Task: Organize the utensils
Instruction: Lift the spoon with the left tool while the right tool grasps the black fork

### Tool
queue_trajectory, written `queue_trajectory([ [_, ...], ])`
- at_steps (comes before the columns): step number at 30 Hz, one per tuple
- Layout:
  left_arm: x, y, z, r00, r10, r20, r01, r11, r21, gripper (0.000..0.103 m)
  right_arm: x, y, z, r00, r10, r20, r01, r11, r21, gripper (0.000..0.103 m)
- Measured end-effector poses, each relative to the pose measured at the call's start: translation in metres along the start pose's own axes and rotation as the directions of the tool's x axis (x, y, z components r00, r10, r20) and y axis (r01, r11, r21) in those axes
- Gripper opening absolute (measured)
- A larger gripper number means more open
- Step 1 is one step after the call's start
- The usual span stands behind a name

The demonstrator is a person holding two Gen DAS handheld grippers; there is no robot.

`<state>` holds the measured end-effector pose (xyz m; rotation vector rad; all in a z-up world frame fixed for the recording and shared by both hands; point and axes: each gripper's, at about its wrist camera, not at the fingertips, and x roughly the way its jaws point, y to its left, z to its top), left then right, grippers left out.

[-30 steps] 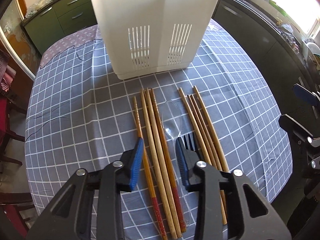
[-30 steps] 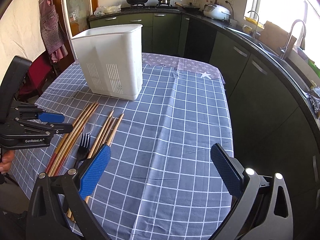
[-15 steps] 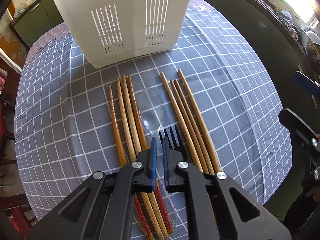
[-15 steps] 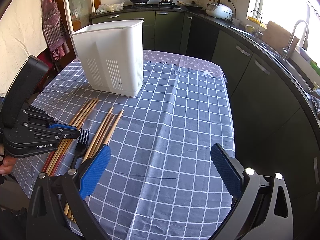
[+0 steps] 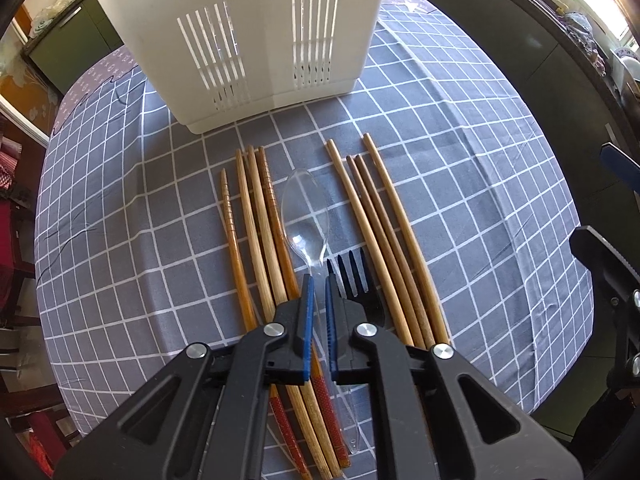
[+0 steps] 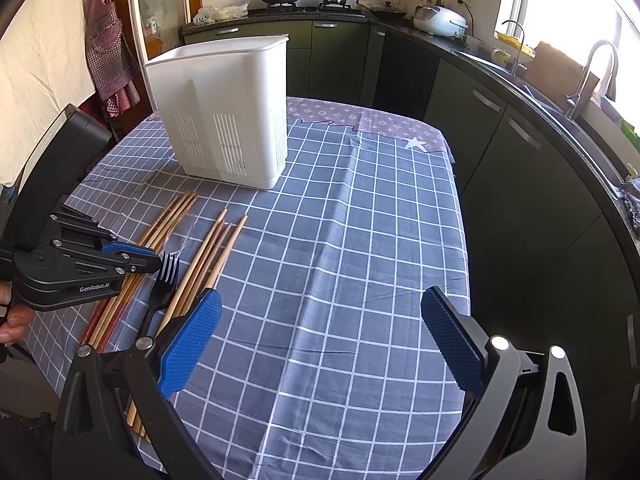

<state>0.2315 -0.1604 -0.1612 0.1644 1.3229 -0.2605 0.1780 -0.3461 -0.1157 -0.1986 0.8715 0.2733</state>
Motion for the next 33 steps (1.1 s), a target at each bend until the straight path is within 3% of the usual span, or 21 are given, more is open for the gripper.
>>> queue_trajectory([
  [14,0.004,0.007,0.002,0.999,0.005,-0.051,-0.005,1.0,-0.008,0.011,-0.002,0.002,-0.001,1.0,0.002,-0.002,-0.002,1.0,-0.015,0.099],
  [22,0.004,0.005,-0.001,1.0,0.001,-0.03,-0.001,1.0,0.002,0.01,-0.001,0.0,0.0,1.0,0.0,-0.005,0.0,1.0,-0.006,0.099],
  [27,-0.03,0.017,-0.009,0.996,-0.038,0.082,0.04,0.999,-0.027,0.009,-0.008,-0.006,-0.001,0.994,0.101,-0.03,-0.098,0.991,0.094,0.099],
  [30,-0.058,0.028,-0.017,0.986,-0.043,0.163,0.049,0.998,-0.03,0.009,-0.004,0.001,0.003,0.956,0.275,-0.101,-0.258,0.953,0.158,0.096],
  [33,-0.083,0.036,-0.028,0.972,-0.039,0.233,0.048,0.998,-0.032,0.009,0.001,0.027,0.009,0.941,0.287,-0.18,-0.262,0.954,0.149,0.094],
])
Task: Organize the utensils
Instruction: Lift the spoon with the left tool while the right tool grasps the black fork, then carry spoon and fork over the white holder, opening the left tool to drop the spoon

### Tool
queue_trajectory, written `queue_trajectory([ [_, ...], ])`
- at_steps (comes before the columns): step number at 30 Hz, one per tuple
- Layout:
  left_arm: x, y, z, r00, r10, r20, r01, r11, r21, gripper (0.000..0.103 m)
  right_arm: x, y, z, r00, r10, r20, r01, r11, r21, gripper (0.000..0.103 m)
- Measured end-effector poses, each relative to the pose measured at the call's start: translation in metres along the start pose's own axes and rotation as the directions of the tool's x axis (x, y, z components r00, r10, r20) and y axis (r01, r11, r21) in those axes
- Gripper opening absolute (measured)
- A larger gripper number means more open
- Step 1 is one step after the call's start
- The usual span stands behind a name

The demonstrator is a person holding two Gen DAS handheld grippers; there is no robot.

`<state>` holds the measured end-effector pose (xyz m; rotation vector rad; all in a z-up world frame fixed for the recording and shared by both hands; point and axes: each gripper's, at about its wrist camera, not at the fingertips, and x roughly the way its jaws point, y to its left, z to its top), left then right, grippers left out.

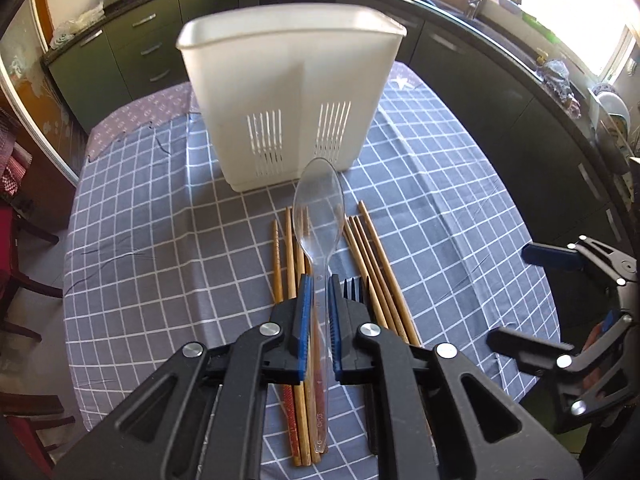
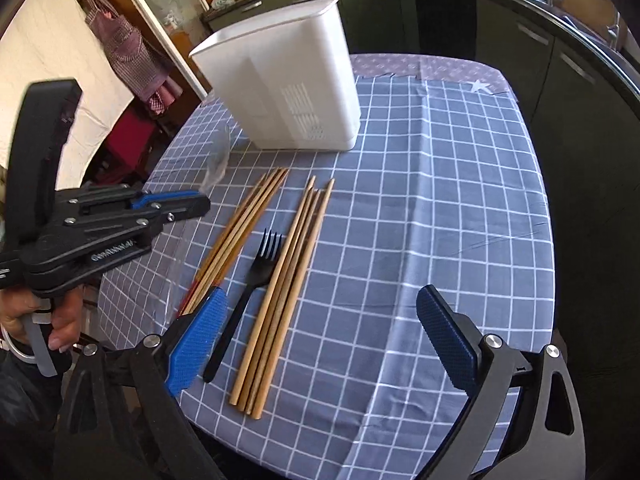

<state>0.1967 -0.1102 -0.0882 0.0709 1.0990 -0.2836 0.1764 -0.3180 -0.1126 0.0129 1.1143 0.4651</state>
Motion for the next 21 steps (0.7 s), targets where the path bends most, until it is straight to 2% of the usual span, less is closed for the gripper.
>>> queue_trajectory([
  [3,-0.023,0.009,-0.004,0.998,0.015,0.064,-0.015,1.0,0.002,0.009,0.015,0.025,0.003,0.997,-0.013,-0.07,0.013,1.0,-0.006,0.078],
  [4,-0.029,0.012,-0.006,0.997,0.018,0.081,-0.018,1.0,0.002,0.009,0.021,0.033,0.004,0.995,-0.016,-0.098,0.016,1.0,0.003,0.068],
  [6,-0.038,0.019,-0.01,0.994,0.022,0.108,-0.022,1.0,0.0,0.009,0.037,0.043,0.005,0.986,0.009,-0.164,-0.003,0.999,0.041,0.056],
  [8,-0.045,0.026,-0.014,0.991,0.03,0.13,-0.03,1.0,0.0,0.009,0.052,0.051,0.004,0.973,0.029,-0.229,-0.008,0.996,0.091,0.033],
  [10,-0.05,0.033,-0.019,0.989,0.033,0.145,-0.034,0.999,-0.001,0.009,0.062,0.059,0.005,0.967,0.0,-0.257,0.028,0.994,0.107,0.025],
  [16,-0.056,0.049,-0.028,0.986,0.014,0.166,-0.014,1.0,-0.005,0.009,0.09,0.067,0.007,0.945,-0.059,-0.322,0.12,0.978,0.171,0.023],
  [21,-0.059,0.056,-0.032,0.983,0.005,0.184,-0.004,1.0,-0.005,0.009,0.106,0.065,0.011,0.929,-0.091,-0.36,0.171,0.965,0.196,0.016],
])
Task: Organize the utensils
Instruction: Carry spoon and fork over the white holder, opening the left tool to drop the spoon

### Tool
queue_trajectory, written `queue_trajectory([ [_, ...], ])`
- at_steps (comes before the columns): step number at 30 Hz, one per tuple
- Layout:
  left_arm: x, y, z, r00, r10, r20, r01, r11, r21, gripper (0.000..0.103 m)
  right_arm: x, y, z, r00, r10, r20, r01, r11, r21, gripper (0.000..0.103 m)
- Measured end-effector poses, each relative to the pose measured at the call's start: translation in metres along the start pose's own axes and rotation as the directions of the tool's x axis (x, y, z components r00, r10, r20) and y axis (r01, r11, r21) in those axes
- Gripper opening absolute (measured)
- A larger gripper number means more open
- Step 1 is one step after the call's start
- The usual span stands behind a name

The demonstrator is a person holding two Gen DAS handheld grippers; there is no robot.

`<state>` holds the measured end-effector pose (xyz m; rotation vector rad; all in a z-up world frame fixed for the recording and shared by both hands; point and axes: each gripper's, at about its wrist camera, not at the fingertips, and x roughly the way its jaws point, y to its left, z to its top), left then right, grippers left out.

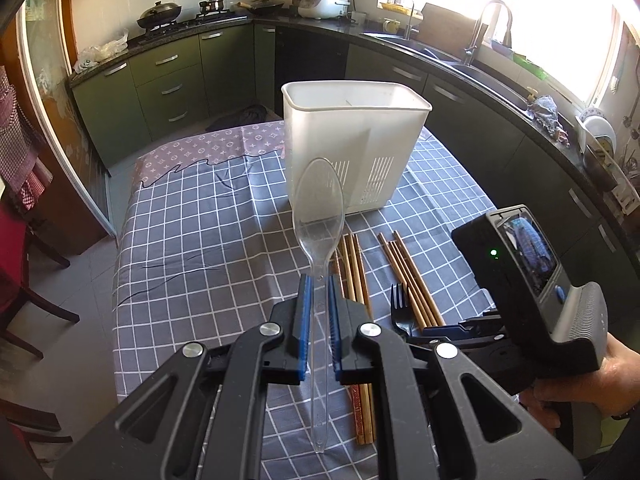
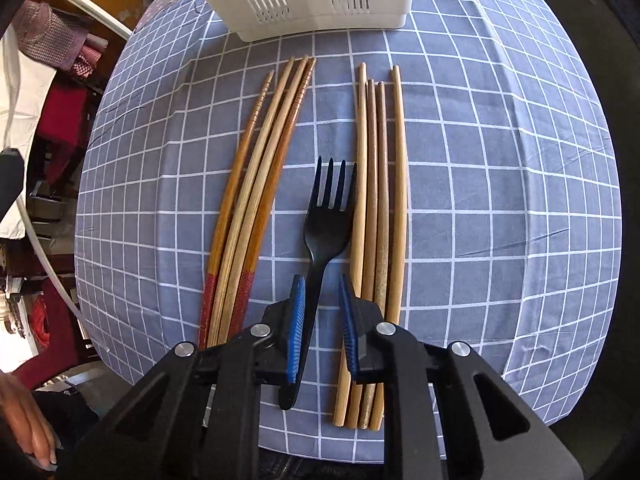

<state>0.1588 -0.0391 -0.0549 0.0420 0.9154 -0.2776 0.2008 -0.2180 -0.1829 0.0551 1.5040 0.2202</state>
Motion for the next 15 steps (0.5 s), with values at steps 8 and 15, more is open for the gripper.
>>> queue_trajectory([
  [8,-0.001,0.005,-0.002,1.0,-0.006,0.013,0.006,1.0,0.003,0.009,0.006,0.015,0.0,0.998,-0.063,0.009,0.063,0.998,-0.017,0.012],
  [15,-0.012,0.004,0.005,0.999,-0.012,0.047,0.012,1.0,-0.007,0.009,-0.005,0.019,-0.008,0.995,-0.04,0.091,0.045,0.997,-0.06,0.009],
])
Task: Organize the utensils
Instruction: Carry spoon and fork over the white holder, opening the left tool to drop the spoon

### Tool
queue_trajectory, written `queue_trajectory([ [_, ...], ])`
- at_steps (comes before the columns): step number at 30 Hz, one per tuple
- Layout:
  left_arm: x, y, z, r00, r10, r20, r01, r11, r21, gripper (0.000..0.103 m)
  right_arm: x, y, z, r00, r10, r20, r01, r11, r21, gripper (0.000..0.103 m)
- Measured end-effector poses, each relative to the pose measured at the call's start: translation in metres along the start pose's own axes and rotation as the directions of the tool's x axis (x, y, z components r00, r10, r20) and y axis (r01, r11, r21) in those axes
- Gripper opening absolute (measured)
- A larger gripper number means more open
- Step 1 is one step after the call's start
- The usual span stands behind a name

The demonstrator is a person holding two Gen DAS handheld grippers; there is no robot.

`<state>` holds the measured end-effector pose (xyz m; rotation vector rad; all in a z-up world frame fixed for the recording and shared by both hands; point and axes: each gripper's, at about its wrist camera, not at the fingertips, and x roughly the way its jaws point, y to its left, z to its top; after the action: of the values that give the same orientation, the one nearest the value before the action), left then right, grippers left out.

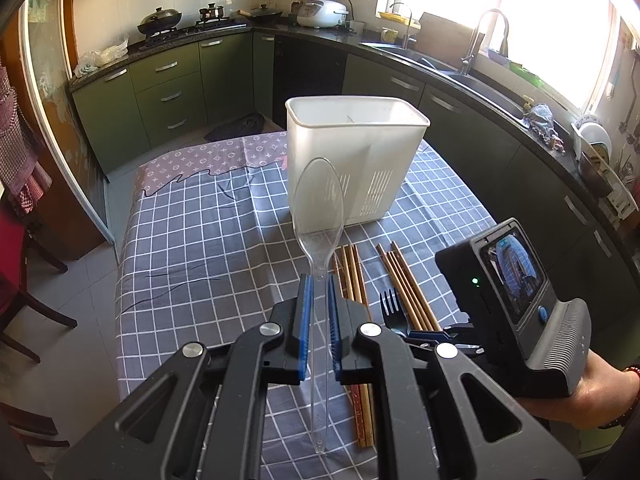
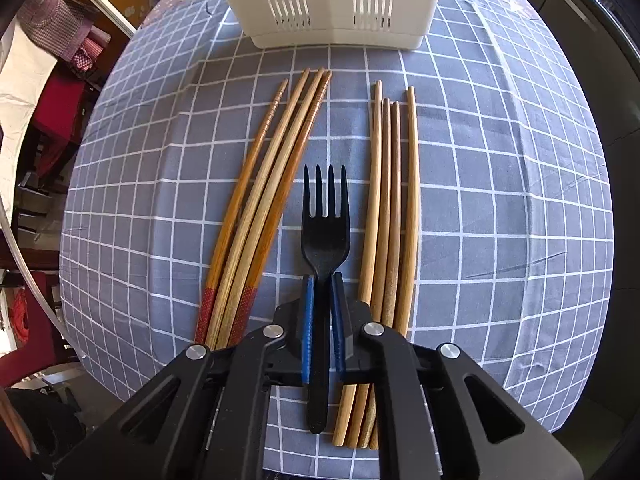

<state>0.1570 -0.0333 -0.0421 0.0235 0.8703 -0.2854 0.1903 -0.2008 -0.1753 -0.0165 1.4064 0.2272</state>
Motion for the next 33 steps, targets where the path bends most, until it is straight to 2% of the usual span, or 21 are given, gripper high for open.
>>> queue_trajectory([
  [4,-0.021,0.0,0.023,0.998,-0.013,0.068,0.014,1.0,-0.013,0.009,-0.037,-0.009,-0.008,0.986,0.112,0.121,-0.111,0.994,-0.015,0.009],
  [7,-0.038,-0.003,0.052,0.988,-0.032,0.149,0.036,0.999,-0.021,0.009,-0.072,-0.021,-0.016,0.953,0.199,0.228,-0.197,0.98,-0.034,0.009],
  [12,-0.05,-0.012,0.112,0.946,-0.052,0.32,0.068,0.997,-0.038,0.009,-0.112,-0.052,-0.034,0.89,0.296,0.347,-0.301,0.953,-0.041,0.009],
  [17,-0.019,-0.017,0.157,0.896,-0.013,0.443,0.054,0.995,-0.08,0.009,-0.125,-0.084,-0.047,0.859,0.325,0.395,-0.343,0.939,-0.028,0.009],
  [21,0.018,-0.017,0.176,0.881,0.048,0.47,-0.001,0.995,-0.1,0.009,-0.127,-0.099,-0.055,0.845,0.343,0.41,-0.366,0.93,-0.024,0.009],
  [23,0.031,-0.014,0.178,0.867,0.08,0.492,-0.031,0.994,-0.108,0.009,-0.131,-0.102,-0.056,0.837,0.341,0.428,-0.363,0.931,-0.031,0.009],
  [25,0.044,-0.014,0.177,0.867,0.096,0.49,-0.049,0.993,-0.109,0.009,-0.136,-0.103,-0.054,0.826,0.337,0.452,-0.359,0.932,-0.039,0.009],
  [28,0.062,-0.014,0.171,0.885,0.093,0.456,-0.049,0.993,-0.108,0.009,-0.146,-0.106,-0.053,0.809,0.333,0.485,-0.351,0.935,-0.058,0.009],
  [31,0.075,-0.017,0.159,0.893,0.105,0.437,-0.073,0.993,-0.091,0.009,-0.155,-0.104,-0.048,0.795,0.329,0.51,-0.338,0.938,-0.078,0.009],
  [33,0.082,-0.019,0.148,0.903,0.107,0.417,-0.084,0.994,-0.073,0.013,-0.162,-0.102,-0.042,0.785,0.322,0.529,-0.327,0.941,-0.087,0.009],
])
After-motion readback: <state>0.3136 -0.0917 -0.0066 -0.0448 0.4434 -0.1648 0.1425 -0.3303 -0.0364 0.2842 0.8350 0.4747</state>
